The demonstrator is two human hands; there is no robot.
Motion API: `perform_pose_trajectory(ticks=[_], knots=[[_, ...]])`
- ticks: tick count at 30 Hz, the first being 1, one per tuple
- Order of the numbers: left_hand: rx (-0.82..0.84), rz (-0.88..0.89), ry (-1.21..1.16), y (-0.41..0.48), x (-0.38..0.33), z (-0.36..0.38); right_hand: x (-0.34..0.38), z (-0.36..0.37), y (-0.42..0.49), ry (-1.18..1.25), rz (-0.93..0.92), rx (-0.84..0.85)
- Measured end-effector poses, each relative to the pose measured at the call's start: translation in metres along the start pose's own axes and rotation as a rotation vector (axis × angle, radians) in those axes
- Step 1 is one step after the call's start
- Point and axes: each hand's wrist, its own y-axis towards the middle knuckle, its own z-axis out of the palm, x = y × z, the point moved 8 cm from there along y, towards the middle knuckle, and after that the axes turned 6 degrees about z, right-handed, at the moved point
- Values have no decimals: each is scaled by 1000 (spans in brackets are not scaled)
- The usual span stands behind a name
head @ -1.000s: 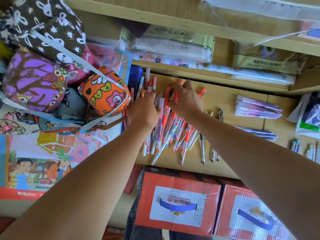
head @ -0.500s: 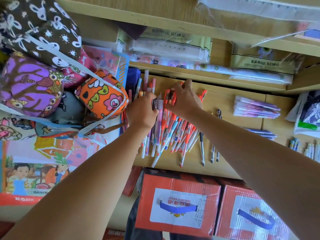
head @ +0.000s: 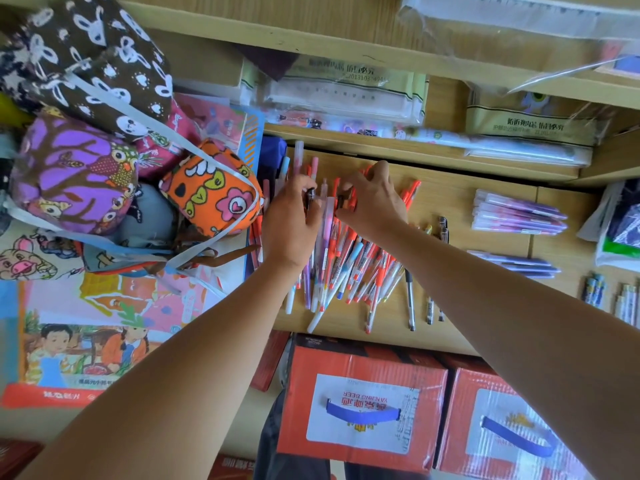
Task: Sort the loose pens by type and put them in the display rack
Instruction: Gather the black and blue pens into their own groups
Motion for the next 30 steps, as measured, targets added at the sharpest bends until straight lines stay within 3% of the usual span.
perform_pose_trajectory(ticks=[7, 14, 21, 30], knots=[[-168, 45, -127, 2, -19, -18, 3, 2, -6, -20, -26, 8], [269, -84, -69, -17, 3, 19, 4, 4, -7, -49, -25, 5], [373, -84, -40, -35, 12, 30, 5, 6, -12, -75, -73, -8], [381, -191, -169, -45, 17, 28, 6, 2, -19, -114, -93, -22]])
